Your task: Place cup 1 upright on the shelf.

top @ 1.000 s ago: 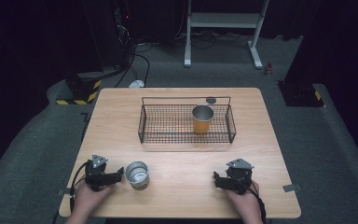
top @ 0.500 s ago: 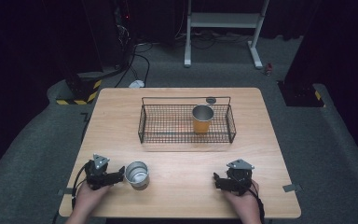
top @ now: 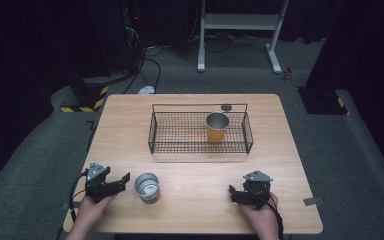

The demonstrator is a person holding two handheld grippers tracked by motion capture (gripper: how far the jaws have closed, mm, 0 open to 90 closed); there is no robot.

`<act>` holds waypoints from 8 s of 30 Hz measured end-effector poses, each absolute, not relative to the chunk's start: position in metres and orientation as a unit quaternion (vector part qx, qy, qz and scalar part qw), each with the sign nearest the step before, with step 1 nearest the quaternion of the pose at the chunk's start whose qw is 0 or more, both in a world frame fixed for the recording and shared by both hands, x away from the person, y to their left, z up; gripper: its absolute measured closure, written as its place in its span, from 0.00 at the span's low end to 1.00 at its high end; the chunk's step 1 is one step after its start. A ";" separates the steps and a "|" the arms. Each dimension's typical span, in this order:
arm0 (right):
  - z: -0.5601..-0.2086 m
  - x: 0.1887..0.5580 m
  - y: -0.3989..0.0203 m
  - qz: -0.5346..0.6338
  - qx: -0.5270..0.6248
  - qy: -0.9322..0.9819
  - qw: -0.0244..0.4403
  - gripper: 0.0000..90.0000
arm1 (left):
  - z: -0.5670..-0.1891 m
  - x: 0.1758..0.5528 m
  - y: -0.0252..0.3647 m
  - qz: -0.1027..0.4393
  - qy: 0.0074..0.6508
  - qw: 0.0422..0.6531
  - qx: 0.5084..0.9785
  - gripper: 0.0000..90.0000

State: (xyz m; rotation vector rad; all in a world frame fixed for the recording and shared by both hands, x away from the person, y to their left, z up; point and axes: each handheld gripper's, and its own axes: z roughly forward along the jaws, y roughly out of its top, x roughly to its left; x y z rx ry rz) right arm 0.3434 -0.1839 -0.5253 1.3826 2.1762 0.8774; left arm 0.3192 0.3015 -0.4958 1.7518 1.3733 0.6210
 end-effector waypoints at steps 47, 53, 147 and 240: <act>-0.525 0.344 -0.184 0.316 0.499 0.780 0.208 0.12 | -0.476 0.289 0.239 0.196 0.396 0.466 0.767 0.00; -0.525 0.344 -0.184 0.316 0.499 0.780 0.209 0.12 | -0.482 0.292 0.234 0.190 0.396 0.457 0.773 0.00; -0.525 0.344 -0.184 0.315 0.499 0.780 0.208 0.12 | -0.499 0.285 0.239 0.233 0.361 0.477 0.766 0.21; -0.525 0.350 -0.186 0.317 0.483 0.791 0.202 0.10 | -0.422 0.354 0.191 0.258 0.400 0.502 0.722 0.21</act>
